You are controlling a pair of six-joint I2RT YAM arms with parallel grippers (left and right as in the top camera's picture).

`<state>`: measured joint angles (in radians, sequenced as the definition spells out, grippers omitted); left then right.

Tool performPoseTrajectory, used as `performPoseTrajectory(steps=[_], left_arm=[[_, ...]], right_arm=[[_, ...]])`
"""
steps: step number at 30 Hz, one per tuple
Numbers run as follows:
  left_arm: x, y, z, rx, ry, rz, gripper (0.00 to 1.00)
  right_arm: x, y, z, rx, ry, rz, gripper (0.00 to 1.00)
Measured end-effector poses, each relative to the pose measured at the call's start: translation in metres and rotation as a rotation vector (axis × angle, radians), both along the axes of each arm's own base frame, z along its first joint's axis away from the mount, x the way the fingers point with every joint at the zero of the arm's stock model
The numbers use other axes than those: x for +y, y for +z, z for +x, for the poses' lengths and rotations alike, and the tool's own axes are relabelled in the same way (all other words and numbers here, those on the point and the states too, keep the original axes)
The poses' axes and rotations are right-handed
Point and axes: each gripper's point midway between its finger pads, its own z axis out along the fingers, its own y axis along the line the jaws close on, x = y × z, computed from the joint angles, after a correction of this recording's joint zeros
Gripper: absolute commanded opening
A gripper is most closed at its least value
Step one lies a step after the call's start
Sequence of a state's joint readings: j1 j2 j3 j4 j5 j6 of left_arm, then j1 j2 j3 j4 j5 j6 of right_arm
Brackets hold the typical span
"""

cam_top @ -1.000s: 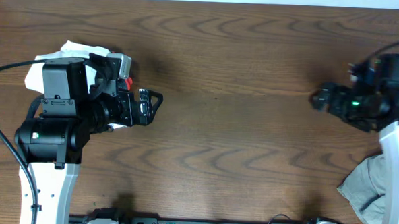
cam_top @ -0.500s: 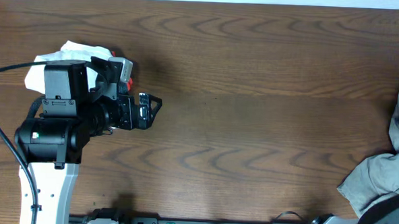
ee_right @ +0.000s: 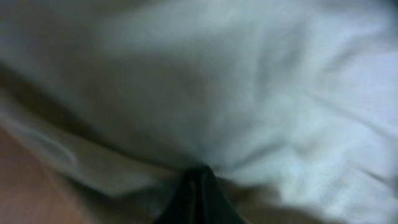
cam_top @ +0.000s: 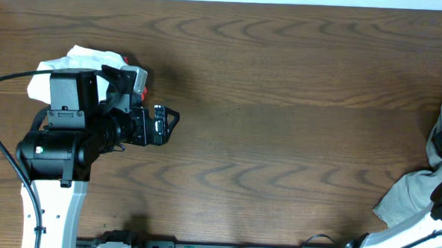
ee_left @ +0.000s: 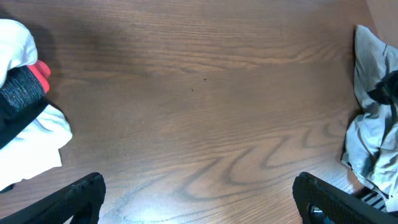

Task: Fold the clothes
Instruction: 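Reach the right gripper to the khaki trousers at the right edge and grasp, then drag the khaki trousers with the right gripper onto the table center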

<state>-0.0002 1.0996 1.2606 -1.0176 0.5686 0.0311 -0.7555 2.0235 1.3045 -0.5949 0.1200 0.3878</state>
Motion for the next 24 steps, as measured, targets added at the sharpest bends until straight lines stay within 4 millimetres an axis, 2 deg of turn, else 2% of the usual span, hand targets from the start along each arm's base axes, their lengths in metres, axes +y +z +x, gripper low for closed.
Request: performPoseTrajectory(steps=[7,10,13,15,17,18,19,21,24], left_arm=[[0.000,0.000,0.001,-0.003,0.000,0.000,0.98],[0.000,0.000,0.001,-0.003,0.000,0.000,0.98],[0.000,0.001,0.001,-0.004,0.000,0.000,0.98],[0.000,0.001,0.001,-0.005,0.000,0.000,0.98],[0.000,0.001,0.002,-0.009,0.000,0.000,0.98],[0.000,0.002,0.002,-0.012,0.000,0.000,0.98],[0.000,0.002,0.002,-0.012,0.000,0.000,0.98],[0.000,0.002,0.003,-0.016,-0.001,0.000,0.98],[0.000,0.004,0.005,-0.028,-0.002,0.002,0.98]], right_arm=[[-0.006,-0.001,0.029,-0.051,0.031,-0.023,0.01],[0.001,-0.003,0.056,-0.088,0.082,-0.045,0.01],[0.029,-0.003,0.102,-0.154,0.203,-0.067,0.01],[0.063,-0.003,0.136,-0.195,0.323,-0.074,0.01],[0.108,-0.002,0.165,-0.228,0.452,-0.068,0.01],[0.151,-0.002,0.185,-0.249,0.566,-0.057,0.01],[0.165,-0.002,0.190,-0.256,0.600,-0.047,0.01],[0.222,-0.001,0.207,-0.282,0.746,-0.030,0.01],[0.308,0.000,0.217,-0.297,0.985,-0.017,0.01]])
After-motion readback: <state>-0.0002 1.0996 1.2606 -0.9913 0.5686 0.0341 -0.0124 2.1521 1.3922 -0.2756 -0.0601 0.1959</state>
